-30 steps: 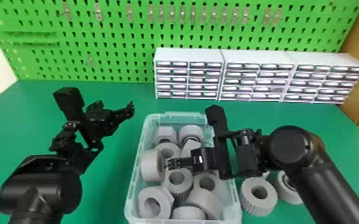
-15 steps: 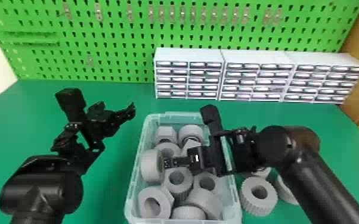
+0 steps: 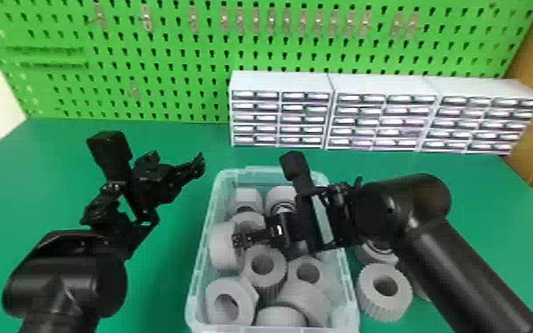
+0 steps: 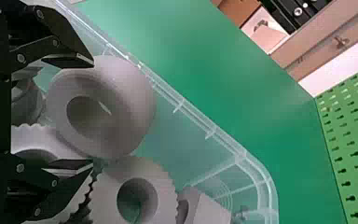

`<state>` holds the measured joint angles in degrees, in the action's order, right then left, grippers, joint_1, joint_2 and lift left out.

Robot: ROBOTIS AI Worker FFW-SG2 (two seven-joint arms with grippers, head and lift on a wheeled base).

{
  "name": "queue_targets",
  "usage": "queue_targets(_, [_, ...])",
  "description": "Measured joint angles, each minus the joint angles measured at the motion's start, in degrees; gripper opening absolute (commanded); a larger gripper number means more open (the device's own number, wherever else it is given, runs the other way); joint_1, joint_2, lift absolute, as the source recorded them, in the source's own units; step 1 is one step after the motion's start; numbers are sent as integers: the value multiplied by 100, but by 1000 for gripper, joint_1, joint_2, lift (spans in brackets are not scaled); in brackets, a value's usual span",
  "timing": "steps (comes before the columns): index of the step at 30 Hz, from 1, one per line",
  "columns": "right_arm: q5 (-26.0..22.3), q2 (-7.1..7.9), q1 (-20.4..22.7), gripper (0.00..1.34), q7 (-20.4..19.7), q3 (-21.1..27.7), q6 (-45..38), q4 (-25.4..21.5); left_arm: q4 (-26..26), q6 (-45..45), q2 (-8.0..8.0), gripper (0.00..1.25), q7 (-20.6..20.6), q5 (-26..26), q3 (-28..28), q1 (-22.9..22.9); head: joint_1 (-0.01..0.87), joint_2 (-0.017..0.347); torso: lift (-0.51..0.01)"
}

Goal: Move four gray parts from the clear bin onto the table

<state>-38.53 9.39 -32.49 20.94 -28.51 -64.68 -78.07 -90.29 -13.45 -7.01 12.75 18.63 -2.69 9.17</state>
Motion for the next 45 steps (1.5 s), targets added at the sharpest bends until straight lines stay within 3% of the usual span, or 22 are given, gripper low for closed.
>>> queue_targets(26, [-191, -105, -503, 835, 844, -878, 1005, 1073, 12, 0, 16, 1141, 29, -65, -33, 37, 678, 34, -50])
queue_targets(40, [-542, -146, -607, 807, 869, -1189, 1271, 1340, 12, 0, 16, 1141, 35, -98, -50, 50, 678, 34, -50])
queue_targets(45, [-565, -156, -638, 700, 868, -1300, 1318, 1347, 12, 0, 16, 1141, 36, -105, -61, 61, 678, 34, -50])
